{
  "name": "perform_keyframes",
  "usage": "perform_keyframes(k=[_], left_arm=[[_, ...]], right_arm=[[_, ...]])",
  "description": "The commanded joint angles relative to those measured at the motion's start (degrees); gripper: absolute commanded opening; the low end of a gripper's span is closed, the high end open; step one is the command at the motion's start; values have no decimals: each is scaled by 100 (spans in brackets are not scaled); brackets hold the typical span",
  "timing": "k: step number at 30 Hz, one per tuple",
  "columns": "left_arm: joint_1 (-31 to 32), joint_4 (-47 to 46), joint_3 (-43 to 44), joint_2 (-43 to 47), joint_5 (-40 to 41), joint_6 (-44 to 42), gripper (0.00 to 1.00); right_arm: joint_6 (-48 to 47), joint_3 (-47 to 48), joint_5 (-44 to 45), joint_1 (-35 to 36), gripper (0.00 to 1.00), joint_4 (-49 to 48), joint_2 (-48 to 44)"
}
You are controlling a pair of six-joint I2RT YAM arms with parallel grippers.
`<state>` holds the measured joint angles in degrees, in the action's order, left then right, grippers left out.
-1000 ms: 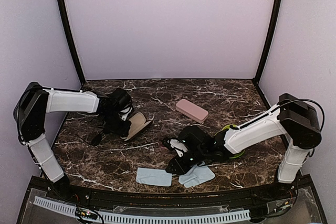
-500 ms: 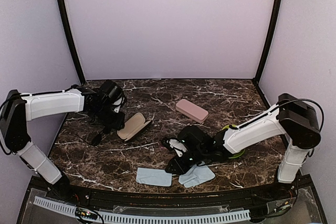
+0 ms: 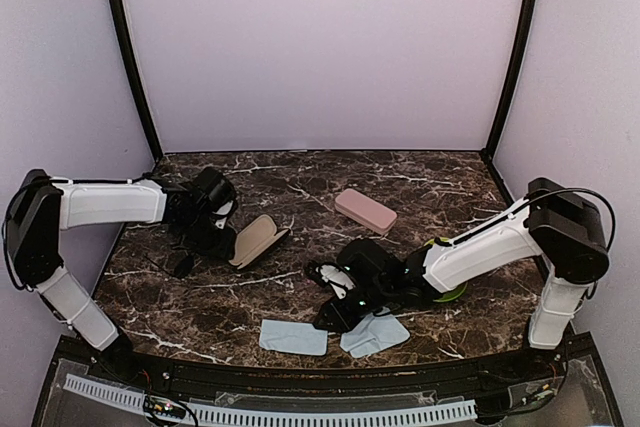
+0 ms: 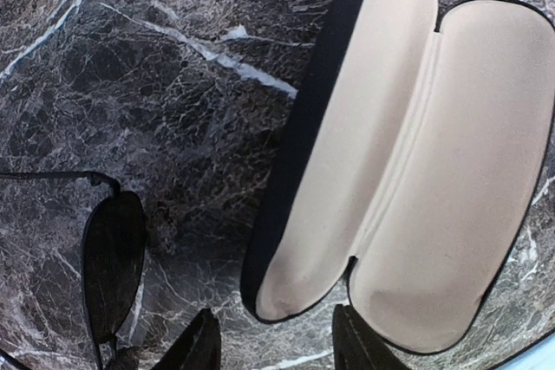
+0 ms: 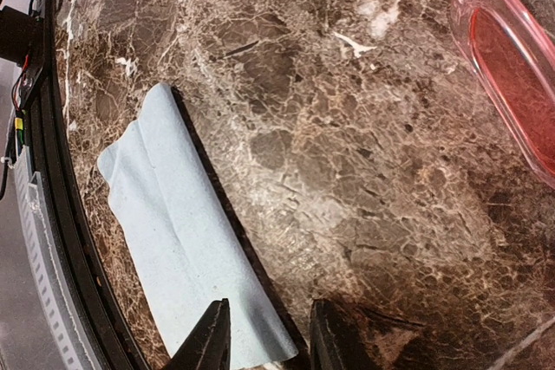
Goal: Organize the sunglasses
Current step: Adjust the opened sunglasses case at the center of the board.
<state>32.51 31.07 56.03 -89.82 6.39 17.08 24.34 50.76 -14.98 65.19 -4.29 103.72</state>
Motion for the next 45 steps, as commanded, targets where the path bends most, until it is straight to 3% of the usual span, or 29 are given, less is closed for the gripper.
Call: perform_keyframes(k=[1, 14, 24, 37, 45], left_arm=[[-101, -169, 98, -187, -43, -154, 45], [-153, -125, 382, -550, -54, -360, 24], [-154, 129, 541, -533, -163, -607, 15], [-106, 405, 32, 413, -738, -1939, 6], [132, 285, -398, 906, -1102, -3014, 6]], right_arm=[[14, -97, 55, -33, 33, 38, -6], [27, -134, 60, -33, 33, 8, 3], [45, -126, 57, -33, 33, -14, 16], [-21, -74, 47, -41, 32, 45, 6], [-96, 30, 32, -68, 32, 150, 32]])
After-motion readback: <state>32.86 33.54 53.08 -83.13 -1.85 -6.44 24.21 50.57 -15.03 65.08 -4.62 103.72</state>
